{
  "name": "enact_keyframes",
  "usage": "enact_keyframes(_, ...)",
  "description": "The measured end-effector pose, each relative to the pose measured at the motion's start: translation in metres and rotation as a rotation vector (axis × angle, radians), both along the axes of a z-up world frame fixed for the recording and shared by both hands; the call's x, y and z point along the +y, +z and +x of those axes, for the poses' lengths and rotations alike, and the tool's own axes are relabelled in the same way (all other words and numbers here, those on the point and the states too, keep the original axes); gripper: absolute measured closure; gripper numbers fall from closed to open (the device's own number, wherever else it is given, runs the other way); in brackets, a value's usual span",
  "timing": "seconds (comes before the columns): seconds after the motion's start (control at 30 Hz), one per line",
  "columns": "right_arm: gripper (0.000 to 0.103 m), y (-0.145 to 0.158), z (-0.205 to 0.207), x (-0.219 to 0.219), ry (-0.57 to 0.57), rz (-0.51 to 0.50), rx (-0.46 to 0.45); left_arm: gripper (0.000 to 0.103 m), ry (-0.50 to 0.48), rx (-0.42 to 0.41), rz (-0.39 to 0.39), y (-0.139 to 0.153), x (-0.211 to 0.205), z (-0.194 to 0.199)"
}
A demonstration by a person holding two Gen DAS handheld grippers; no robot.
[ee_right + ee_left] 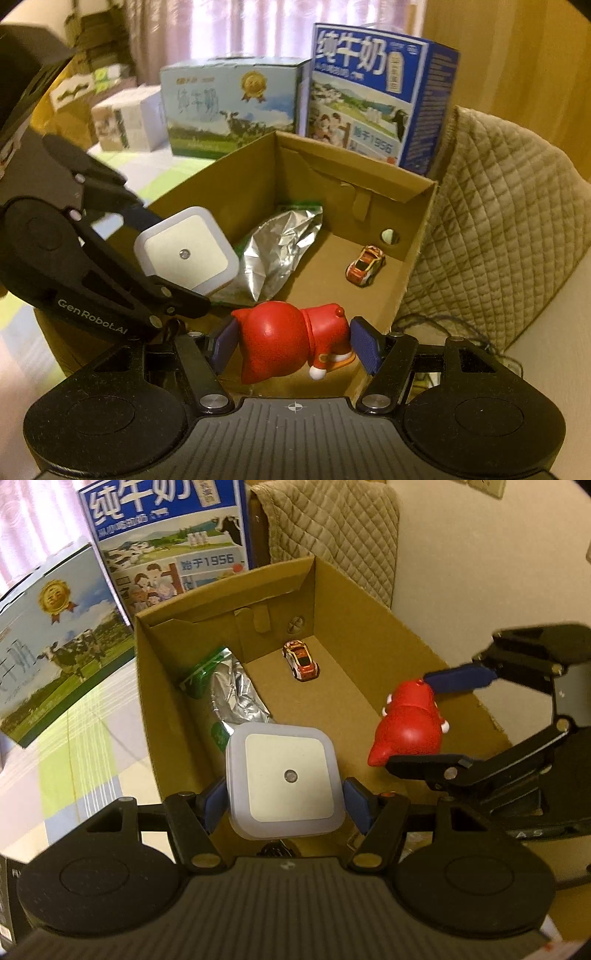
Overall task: Organize objects
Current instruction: 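Lower the red toy into the box and open the right tool while the left tool lowers the night light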
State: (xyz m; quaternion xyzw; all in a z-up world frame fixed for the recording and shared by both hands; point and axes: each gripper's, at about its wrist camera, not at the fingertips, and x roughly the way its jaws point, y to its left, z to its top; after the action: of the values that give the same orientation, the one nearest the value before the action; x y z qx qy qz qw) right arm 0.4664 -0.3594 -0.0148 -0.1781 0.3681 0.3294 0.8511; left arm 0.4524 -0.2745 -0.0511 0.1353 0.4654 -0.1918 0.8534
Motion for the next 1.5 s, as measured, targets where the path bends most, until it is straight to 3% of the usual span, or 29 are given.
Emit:
enact_keyframes(0.47, 0.040, -0.012, 0.019, 0.014, 0.080, -0.090, -0.006, 0.044, -0.028, 0.049, 0.056, -0.024, -0.014, 0.027)
enact_keyframes(0.7, 0.040, -0.013, 0.024, 0.014, 0.081, -0.096, -0.007, 0.033, -0.027, 0.034, 0.078, -0.026, -0.016, 0.031)
enact_keyframes(1.5, 0.038, -0.014, 0.020, 0.016, 0.064, -0.101, -0.037, 0.028, -0.017, 0.017, 0.082, -0.022, -0.012, 0.028)
